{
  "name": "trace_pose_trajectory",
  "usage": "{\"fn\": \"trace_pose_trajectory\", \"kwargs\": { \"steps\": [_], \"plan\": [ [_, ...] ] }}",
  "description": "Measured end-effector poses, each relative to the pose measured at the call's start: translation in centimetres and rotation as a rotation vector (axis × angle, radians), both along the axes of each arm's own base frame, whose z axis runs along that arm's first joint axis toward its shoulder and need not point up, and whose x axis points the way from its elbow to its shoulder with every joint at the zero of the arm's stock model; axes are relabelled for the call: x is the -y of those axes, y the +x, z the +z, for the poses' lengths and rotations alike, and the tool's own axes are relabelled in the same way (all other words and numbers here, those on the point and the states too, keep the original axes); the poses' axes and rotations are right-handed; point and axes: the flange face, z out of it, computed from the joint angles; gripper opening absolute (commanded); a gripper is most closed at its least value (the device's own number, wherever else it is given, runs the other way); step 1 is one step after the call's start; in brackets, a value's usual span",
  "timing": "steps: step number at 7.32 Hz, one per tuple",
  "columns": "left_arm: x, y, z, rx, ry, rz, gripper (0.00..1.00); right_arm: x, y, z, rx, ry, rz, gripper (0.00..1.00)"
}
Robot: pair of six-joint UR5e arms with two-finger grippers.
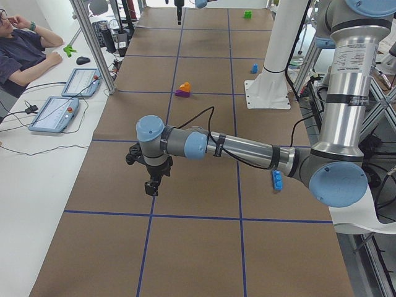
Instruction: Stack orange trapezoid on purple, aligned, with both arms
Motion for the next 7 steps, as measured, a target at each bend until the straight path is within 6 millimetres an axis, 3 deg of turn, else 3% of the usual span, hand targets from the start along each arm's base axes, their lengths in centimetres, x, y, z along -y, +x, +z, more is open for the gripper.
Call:
{"fn": "trace_pose_trajectory", "kwargs": {
  "steps": [3,5,7],
  "plan": [
    [-1.3,-2.4,1.8,0.005,-0.042,-0.044,1.00,-2.8,4.8,4.1,0.005,-0.047,0.048,1.00],
    [-2.1,-4.4,4.9,0.004,-0.103,-0.084,1.00,-5.2,7.6,6.2,0.094,-0.112,0.081,1.00],
    [-2.5,-5.1,6.3,0.005,-0.134,-0.097,1.00,-7.8,9.6,8.6,0.128,-0.147,0.091,1.00]
  ]
}}
